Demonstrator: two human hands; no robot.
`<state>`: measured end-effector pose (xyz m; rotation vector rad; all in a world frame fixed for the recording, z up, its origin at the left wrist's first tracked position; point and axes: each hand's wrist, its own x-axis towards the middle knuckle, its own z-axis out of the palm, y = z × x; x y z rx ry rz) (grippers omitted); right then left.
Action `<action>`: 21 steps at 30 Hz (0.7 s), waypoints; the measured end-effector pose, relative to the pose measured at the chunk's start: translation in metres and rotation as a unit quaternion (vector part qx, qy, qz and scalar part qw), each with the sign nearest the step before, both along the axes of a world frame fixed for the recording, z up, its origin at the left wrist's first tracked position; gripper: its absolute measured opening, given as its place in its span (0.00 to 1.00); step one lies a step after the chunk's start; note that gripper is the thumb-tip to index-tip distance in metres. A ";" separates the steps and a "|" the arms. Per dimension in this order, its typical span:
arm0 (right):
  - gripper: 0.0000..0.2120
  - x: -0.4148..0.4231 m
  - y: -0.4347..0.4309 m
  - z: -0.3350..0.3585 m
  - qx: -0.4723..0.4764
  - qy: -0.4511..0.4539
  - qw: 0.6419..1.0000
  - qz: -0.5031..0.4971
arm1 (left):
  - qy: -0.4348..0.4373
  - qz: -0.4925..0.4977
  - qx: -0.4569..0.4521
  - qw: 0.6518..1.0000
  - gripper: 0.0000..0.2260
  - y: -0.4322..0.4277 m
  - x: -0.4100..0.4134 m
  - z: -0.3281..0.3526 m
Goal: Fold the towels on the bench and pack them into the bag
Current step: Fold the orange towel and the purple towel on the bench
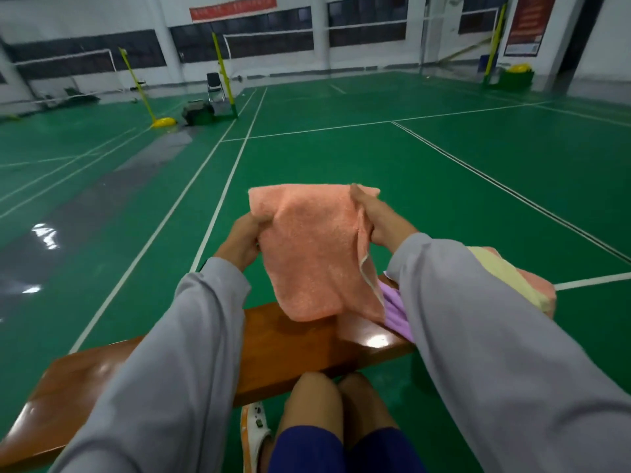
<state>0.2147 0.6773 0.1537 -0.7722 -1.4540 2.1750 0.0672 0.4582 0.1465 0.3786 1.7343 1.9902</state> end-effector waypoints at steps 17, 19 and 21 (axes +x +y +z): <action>0.13 -0.031 0.023 0.049 0.005 -0.018 0.999 0.032 | 0.000 0.222 -0.019 0.975 0.20 -0.026 -0.082 0.053; 0.09 -0.028 0.015 0.045 0.054 -0.083 0.990 0.103 | 0.022 0.201 -0.019 0.979 0.15 -0.028 -0.081 0.057; 0.08 -0.032 0.014 0.047 0.046 -0.082 0.990 0.106 | 0.039 0.187 -0.026 0.981 0.13 -0.033 -0.087 0.055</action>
